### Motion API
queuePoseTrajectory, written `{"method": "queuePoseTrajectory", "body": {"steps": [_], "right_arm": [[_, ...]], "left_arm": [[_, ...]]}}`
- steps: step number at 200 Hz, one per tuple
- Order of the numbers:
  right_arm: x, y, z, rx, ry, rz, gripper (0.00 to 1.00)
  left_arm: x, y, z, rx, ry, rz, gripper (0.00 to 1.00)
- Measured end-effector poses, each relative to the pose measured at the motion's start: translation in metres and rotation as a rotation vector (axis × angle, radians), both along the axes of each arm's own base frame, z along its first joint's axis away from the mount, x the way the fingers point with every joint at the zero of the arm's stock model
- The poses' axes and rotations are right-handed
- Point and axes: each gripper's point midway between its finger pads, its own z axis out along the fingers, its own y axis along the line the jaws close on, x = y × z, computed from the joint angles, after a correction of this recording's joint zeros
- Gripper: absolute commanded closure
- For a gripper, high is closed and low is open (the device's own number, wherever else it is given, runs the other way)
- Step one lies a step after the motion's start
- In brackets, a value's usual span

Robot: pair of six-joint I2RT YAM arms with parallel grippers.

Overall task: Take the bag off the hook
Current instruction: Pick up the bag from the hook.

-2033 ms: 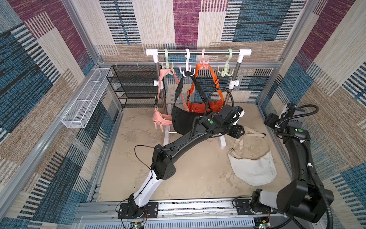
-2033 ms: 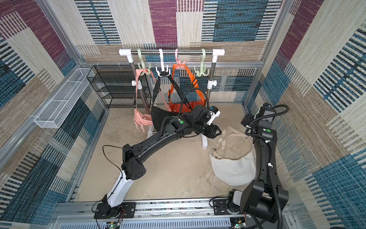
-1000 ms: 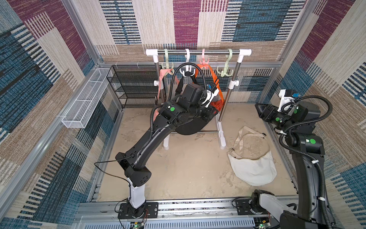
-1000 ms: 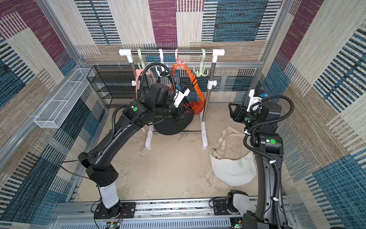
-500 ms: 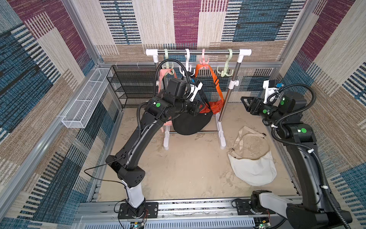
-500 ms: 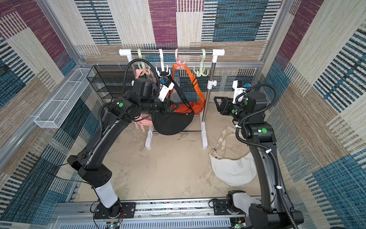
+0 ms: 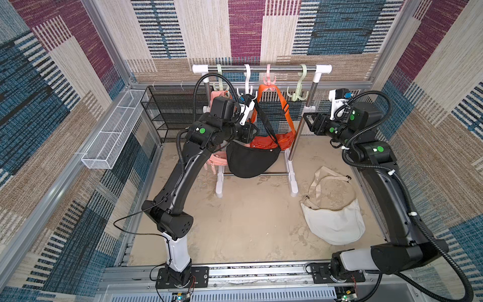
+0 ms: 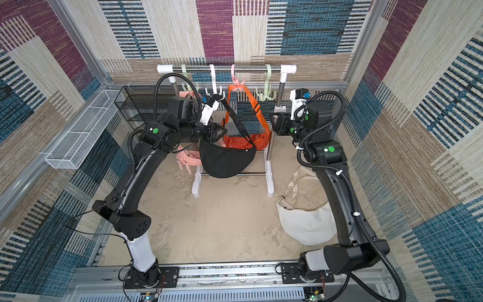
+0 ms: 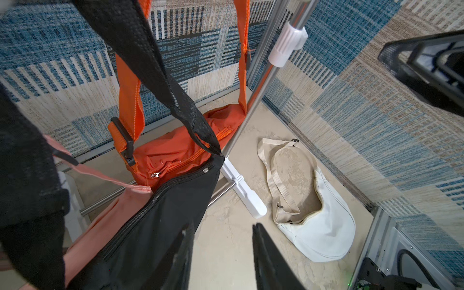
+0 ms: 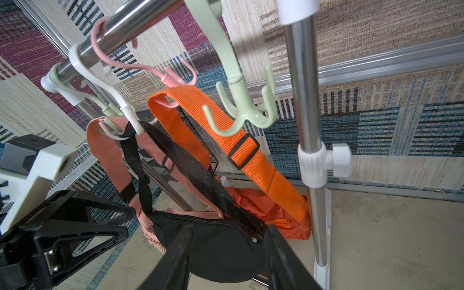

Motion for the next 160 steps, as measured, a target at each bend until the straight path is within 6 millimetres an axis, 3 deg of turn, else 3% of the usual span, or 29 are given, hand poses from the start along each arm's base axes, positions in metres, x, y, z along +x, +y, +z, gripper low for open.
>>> {"method": "queuePoseTrajectory", "body": {"steps": [30,85,114,160], "right_arm": [[0.012,0.009,-0.006,-0.037,-0.026,0.017,0.52],[0.032,0.02,-0.04,-0.125,-0.046,0.006,0.54],[0.04,0.026,-0.062,-0.166,-0.058,0.001,0.51],[0.058,0.028,-0.071,-0.201,-0.11,-0.043,0.5]], "left_arm": [[0.014,-0.006,-0.003,-0.013,0.007,0.004,0.58],[0.035,-0.035,-0.004,-0.111,0.039,-0.022,0.59],[0.034,-0.061,-0.001,-0.171,0.031,-0.055,0.57],[0.041,-0.095,0.01,-0.199,-0.093,-0.014,0.55]]}}
